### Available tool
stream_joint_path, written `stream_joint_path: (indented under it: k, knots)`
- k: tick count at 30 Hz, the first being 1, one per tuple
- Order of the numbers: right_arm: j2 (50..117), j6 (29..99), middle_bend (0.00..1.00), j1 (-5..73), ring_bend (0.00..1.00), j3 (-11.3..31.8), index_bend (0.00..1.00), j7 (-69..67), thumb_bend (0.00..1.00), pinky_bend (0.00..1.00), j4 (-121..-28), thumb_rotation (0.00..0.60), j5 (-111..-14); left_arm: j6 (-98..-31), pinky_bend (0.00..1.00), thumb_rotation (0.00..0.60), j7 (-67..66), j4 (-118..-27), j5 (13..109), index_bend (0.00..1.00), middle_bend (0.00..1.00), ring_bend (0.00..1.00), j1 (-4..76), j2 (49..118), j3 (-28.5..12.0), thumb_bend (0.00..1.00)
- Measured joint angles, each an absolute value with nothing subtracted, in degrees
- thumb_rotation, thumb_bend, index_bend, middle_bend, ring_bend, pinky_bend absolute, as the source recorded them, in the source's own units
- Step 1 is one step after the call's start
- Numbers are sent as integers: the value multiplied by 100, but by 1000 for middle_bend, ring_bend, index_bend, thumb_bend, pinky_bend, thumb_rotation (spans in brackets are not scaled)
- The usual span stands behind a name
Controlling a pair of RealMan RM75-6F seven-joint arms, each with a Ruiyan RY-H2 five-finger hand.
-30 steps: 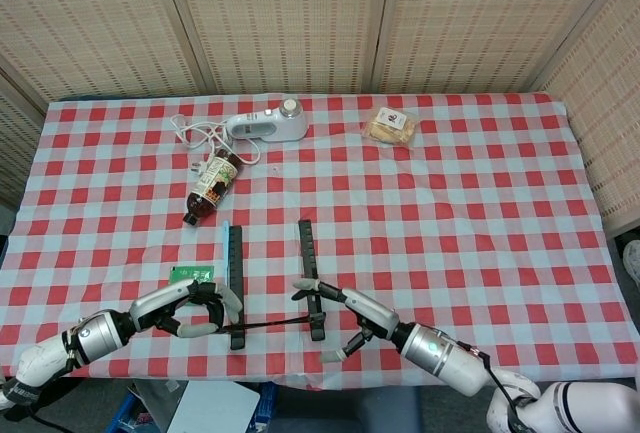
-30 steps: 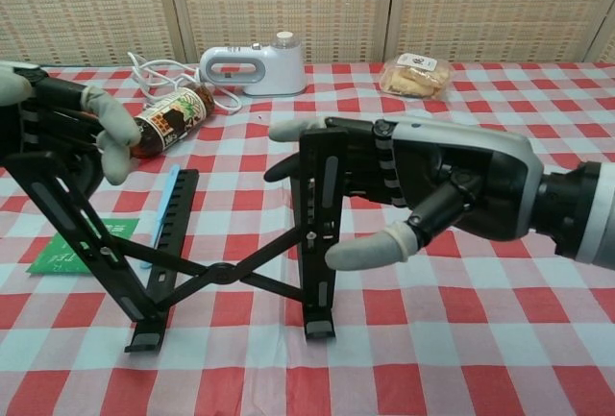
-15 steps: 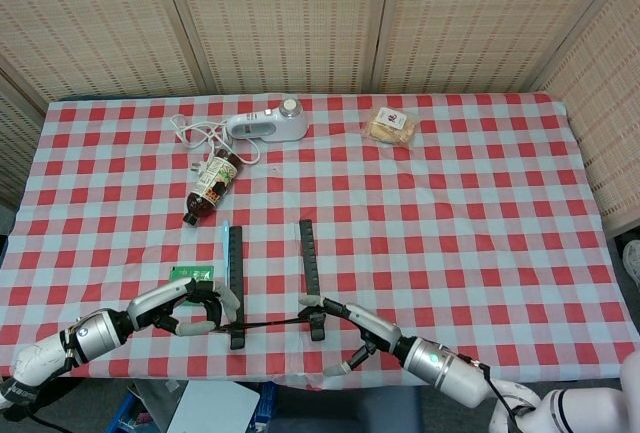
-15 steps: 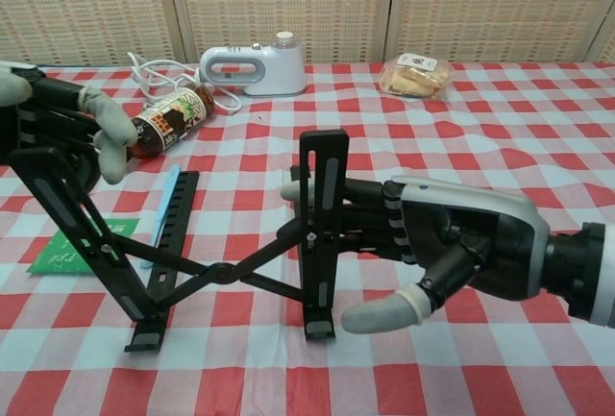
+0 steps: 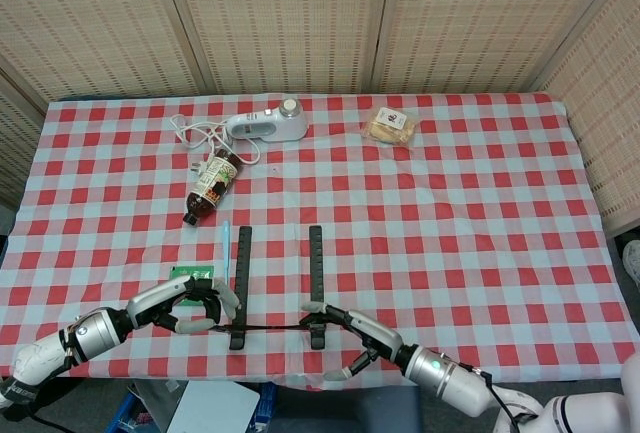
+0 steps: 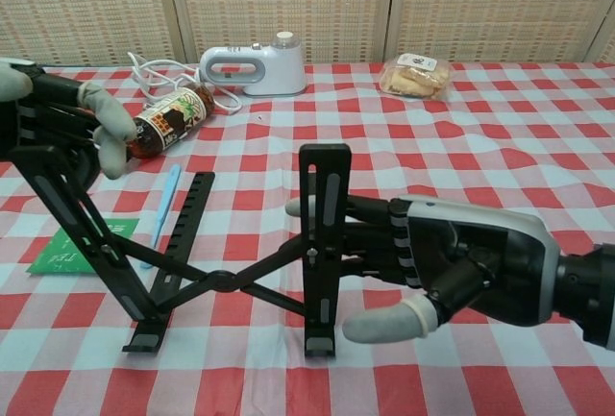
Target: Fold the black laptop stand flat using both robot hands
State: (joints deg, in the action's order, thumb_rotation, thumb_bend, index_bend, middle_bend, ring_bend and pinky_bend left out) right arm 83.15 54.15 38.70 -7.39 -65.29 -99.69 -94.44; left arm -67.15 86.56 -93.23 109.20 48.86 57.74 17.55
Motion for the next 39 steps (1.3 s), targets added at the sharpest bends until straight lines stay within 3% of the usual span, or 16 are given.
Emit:
stream_joint_path:
  k: [13,19,24,29,39]
  knots:
    - [8204,5593,181,3763,53,-913,87,-6812,124,102,-10051,600,-9508,-6680,471,381,8543,-9374,10894,324,412,459,4899,5803,1780,220]
    - [8128,5761,181,3743,53,-846,87,-6615,152,102,-10055,600,-9564,-6703,471,484,8202,-9330,10818,289,407,418,4850,5813,1717,220]
    - [7850,5964,181,3772,53,-692,87,-6255,153,102,-10300,600,-9660,-6796,432,495,7565,-9169,10811,221,297,310,4737,5851,1646,220]
    - [7562,6072,181,3834,53,-536,87,-6075,153,102,-10598,600,-9686,-6860,385,591,6952,-9062,10898,211,241,254,4630,5855,1641,220]
    - [7321,6149,181,3857,53,-421,87,-5977,153,102,-10781,600,-9611,-6569,354,600,5296,-9170,10742,239,213,227,4407,5937,1587,220]
